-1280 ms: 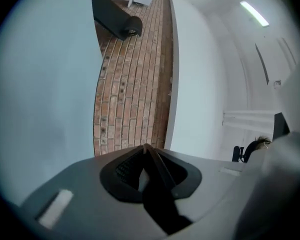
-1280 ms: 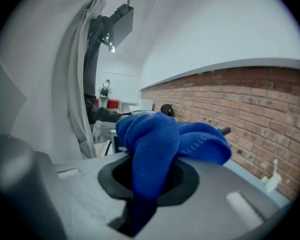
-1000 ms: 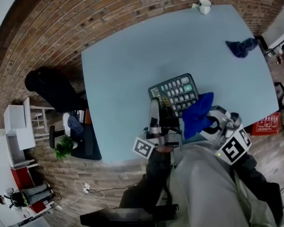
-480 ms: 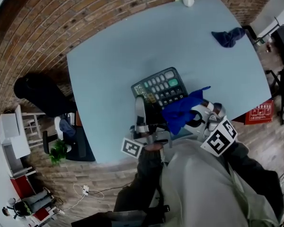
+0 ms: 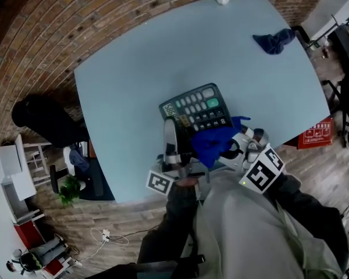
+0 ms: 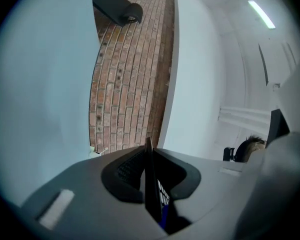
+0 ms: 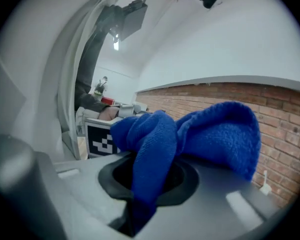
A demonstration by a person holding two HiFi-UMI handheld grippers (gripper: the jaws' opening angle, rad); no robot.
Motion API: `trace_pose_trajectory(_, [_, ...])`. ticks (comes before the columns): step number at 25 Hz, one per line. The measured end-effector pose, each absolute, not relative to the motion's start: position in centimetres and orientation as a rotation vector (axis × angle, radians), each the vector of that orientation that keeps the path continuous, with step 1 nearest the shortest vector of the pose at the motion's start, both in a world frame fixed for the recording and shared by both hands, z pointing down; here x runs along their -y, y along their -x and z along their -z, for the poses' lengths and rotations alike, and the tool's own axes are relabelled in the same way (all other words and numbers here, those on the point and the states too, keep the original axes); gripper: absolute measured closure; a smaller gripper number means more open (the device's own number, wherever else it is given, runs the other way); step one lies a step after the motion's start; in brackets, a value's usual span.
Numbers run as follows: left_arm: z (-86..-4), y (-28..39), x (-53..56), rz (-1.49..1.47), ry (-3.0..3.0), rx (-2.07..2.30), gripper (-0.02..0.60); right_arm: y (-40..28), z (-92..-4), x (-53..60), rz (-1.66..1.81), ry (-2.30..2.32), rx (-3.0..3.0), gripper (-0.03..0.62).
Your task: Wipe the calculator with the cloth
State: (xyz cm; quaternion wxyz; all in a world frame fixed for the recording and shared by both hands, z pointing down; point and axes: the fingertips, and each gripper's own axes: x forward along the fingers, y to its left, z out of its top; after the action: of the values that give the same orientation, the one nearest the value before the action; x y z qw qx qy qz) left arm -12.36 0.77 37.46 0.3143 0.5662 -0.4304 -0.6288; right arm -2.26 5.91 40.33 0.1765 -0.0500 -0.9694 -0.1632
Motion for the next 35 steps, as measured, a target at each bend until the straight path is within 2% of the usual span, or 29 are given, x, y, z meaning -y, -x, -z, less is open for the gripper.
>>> trace_pose_trajectory(5, [-37.3, 12.8, -1.2, 1.659, -1.501, 1.122, 0.552, -0.3, -37.8, -4.0, 0.377, 0.126, 2.890, 0.531])
trace_pose_trajectory(8, [-37.4, 13.8, -1.2, 1.658, -1.505, 1.143, 0.552, -2.0, -36.4, -2.2, 0.132, 0.051, 2.974, 0.531])
trace_pose_trajectory(13, [-37.6, 14.6, -1.1, 1.615, -1.547, 1.269, 0.552, -1.0, -36.1, -1.5, -0.287, 0.016, 2.950, 0.531])
trace_pose_trajectory(16, [-38.1, 14.2, -1.3, 1.408, -1.688, 1.449, 0.552, -0.5, -35.5, -2.0, -0.452, 0.068, 2.966, 0.531])
trace_pose_trajectory(18, [-38.4, 13.1, -1.4, 1.164, -1.834, 1.577, 0.551, -0.3, -34.8, -1.3, -0.508, 0.034, 2.976, 0.531])
trace_pose_trajectory(20, [-37.9, 11.5, -1.2, 1.052, -1.925, 1.599, 0.551, 0.0, -35.3, 0.2, -0.546, -0.019, 2.947, 0.531])
trace_pose_trajectory(25, [-37.0, 8.0, -0.1, 0.938, -2.047, 1.614, 0.546, 1.6, -38.1, -0.6, -0.577, 0.048, 2.828, 0.531])
trace_pose_trajectory(29, [-36.8, 7.8, -0.1, 0.900, -2.081, 1.611, 0.546, 2.3, -39.1, -3.0, -0.580, 0.166, 2.797, 0.531])
trace_pose_trajectory(35, [-36.5, 9.1, -0.7, 0.941, -2.053, 1.631, 0.541, -0.7, -39.0, 2.2, -0.725, -0.043, 2.851, 0.531])
